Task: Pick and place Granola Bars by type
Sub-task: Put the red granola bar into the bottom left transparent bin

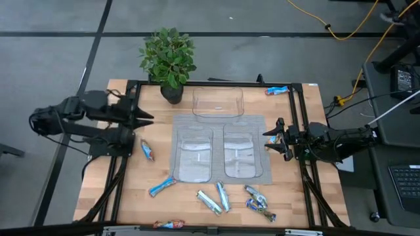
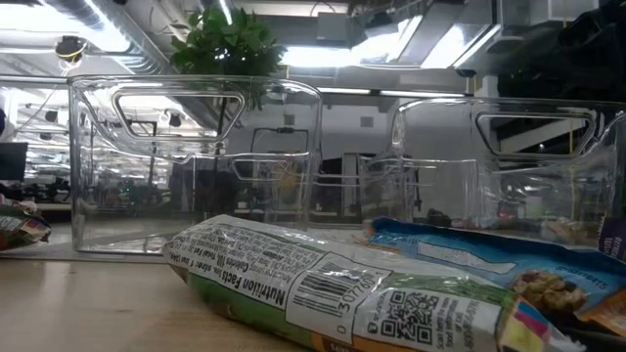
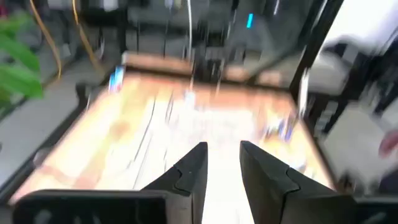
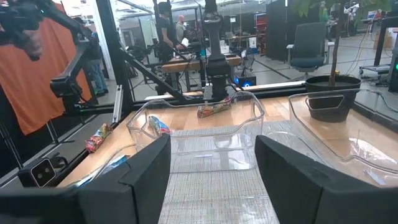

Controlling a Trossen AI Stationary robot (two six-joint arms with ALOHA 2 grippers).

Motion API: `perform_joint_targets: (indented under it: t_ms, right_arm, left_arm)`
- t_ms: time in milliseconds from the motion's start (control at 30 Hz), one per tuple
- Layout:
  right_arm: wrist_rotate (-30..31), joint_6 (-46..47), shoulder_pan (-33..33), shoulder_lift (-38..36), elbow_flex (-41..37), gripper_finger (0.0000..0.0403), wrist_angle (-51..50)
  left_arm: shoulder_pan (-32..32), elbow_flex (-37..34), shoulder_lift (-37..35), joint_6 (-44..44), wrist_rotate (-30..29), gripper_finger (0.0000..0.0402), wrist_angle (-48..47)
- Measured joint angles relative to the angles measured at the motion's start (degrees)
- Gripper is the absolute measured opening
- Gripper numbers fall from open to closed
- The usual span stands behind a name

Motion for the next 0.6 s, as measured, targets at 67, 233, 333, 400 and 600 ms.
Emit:
perform_joint_targets:
  t_ms: [67, 233, 333, 400, 600]
  right_arm:
    - [0.0, -0.06, -0.01, 0.0, 0.0, 0.0236, 0.01]
    - [-0.02, -0.06, -0.02, 0.0, 0.0, 0.0236, 0.0]
    - [0.0, -0.01, -0.01, 0.01, 0.0, 0.0236, 0.0]
    - [-0.02, -0.06, -0.01, 0.0, 0.0, 0.0236, 0.02]
    - [-0.02, -0.1, -0.02, 0.0, 0.0, 0.0236, 0.0]
  left_arm:
    - [0.0, 2.2, 2.71, -0.04, 0.07, 0.008, -4.11]
    - [0.0, 2.97, 6.58, -5.93, 2.99, 0.0074, -12.08]
    - [0.0, 2.45, 8.69, -11.76, 0.0, 0.0073, -19.06]
    - [0.04, 1.72, 9.98, -15.71, -1.99, 0.0078, -24.22]
    - [0.0, -3.22, 12.31, -18.43, 2.32, 0.0138, -29.98]
